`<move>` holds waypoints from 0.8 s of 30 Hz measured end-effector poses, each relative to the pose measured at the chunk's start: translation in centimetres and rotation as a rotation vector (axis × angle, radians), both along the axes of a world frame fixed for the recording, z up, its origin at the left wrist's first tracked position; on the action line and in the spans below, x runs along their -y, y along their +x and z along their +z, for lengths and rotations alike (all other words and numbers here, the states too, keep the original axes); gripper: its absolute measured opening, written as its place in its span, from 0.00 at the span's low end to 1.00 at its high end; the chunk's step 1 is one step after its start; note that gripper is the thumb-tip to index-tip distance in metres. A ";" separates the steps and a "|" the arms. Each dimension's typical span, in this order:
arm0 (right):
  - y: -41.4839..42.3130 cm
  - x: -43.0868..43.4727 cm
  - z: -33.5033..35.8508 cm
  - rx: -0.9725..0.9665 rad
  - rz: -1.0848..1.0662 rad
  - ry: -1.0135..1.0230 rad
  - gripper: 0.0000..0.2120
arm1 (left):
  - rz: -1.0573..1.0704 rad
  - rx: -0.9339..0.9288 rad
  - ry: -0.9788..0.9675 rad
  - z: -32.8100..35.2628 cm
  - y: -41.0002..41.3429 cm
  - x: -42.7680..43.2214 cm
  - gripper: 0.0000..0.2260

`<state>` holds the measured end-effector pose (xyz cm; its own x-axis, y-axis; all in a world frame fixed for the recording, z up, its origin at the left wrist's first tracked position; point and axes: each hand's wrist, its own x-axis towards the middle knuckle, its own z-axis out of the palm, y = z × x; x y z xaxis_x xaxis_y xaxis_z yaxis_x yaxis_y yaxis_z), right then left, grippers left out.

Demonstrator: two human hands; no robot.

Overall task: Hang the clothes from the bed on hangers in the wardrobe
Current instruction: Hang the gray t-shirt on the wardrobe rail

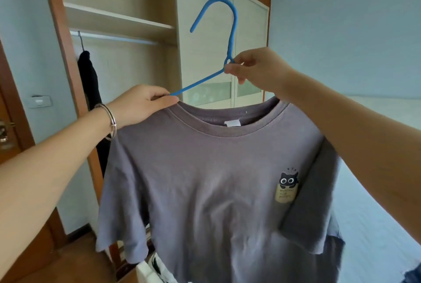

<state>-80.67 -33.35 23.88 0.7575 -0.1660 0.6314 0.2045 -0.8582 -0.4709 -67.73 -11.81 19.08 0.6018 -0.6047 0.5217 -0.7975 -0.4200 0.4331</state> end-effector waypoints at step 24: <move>25.0 -19.3 -3.5 -0.205 0.557 0.140 0.13 | 0.267 0.117 0.014 0.6 14.1 -15.4 0.13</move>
<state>-55.69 -14.06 20.42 0.8580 0.2194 0.4644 0.4982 -0.5752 -0.6488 -53.65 3.56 19.64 0.6770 -0.4406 0.5895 -0.7020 -0.6271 0.3375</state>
